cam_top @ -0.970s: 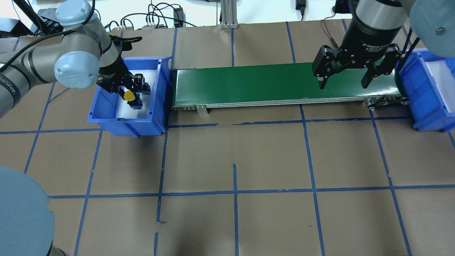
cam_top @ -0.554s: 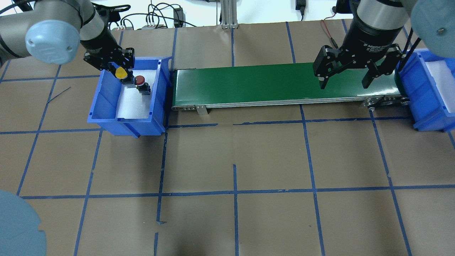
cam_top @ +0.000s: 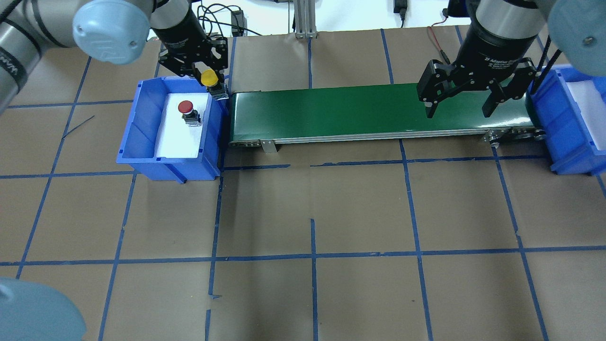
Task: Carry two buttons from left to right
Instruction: 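Lift the yellow button and place it on the near end of the conveyor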
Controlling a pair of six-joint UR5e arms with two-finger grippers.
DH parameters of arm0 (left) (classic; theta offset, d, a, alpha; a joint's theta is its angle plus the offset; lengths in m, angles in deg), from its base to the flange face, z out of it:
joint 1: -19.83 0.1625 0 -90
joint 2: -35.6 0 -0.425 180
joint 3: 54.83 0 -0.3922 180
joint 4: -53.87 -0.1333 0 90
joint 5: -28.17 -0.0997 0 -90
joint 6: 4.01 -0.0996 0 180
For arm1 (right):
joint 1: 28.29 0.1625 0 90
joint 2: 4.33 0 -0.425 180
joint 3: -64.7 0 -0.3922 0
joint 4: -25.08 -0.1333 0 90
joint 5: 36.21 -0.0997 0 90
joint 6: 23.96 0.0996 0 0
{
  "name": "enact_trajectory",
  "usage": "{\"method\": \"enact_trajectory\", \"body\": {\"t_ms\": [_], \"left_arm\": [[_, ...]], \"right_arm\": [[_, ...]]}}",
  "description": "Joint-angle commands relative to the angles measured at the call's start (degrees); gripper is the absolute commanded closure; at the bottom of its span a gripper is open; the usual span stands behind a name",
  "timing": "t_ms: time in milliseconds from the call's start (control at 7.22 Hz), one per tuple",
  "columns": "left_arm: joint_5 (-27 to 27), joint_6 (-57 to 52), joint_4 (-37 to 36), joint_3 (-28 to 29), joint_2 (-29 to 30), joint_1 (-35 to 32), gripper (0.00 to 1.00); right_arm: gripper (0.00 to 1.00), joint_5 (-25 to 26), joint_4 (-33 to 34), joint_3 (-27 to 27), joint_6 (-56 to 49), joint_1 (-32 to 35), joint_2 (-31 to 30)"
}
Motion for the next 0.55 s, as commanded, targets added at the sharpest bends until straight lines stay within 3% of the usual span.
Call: {"method": "enact_trajectory", "body": {"t_ms": [0, 416], "left_arm": [[0.05, 2.31, -6.49, 0.63, 5.49, -2.53, 0.68], [0.05, 1.44, -6.62, -0.07, 7.88, -2.53, 0.67]], "right_arm": [[0.00, 0.00, 0.00, -0.01, -0.02, -0.09, -0.01], [0.00, 0.00, 0.00, -0.01, -0.02, -0.09, -0.01]]}}
